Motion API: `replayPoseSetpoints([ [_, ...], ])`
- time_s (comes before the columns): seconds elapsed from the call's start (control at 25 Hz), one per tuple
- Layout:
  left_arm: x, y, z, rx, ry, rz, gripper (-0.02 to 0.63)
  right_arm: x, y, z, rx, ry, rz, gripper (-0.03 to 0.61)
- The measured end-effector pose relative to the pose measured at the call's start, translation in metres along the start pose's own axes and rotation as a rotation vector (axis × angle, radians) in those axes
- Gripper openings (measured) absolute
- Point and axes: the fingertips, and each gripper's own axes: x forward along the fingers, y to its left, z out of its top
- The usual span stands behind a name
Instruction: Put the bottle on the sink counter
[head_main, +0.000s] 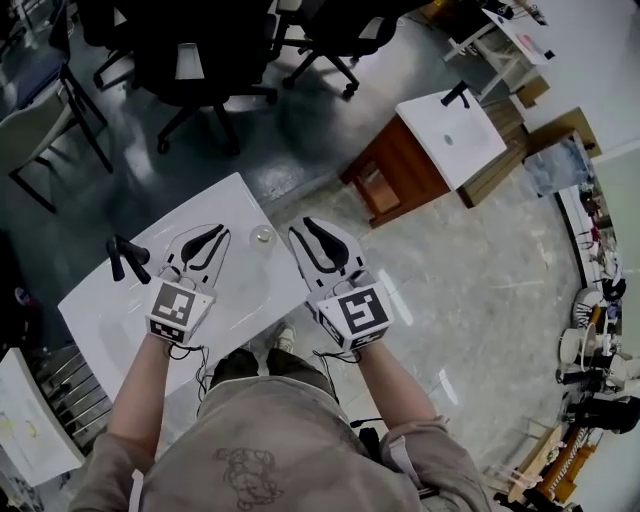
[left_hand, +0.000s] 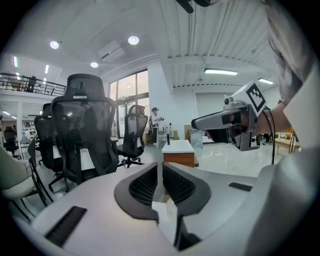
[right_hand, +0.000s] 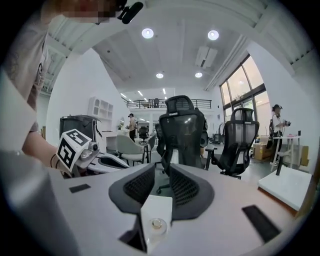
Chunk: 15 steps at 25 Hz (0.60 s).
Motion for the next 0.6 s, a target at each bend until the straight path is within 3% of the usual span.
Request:
replayPoseSetpoints([
  [0.36, -0.035, 0.002, 0.090, 0.016, -0.115, 0.074, 0.032, -0.032, 0.008, 0.069, -0.044, -0.134, -0.012, 0.070],
  [0.6, -0.050, -0.006, 0.129, 0.061, -0.170, 0.103, 0.032, -0.053, 0.007, 0.094, -0.096, -0.130, -0.057, 0.050],
])
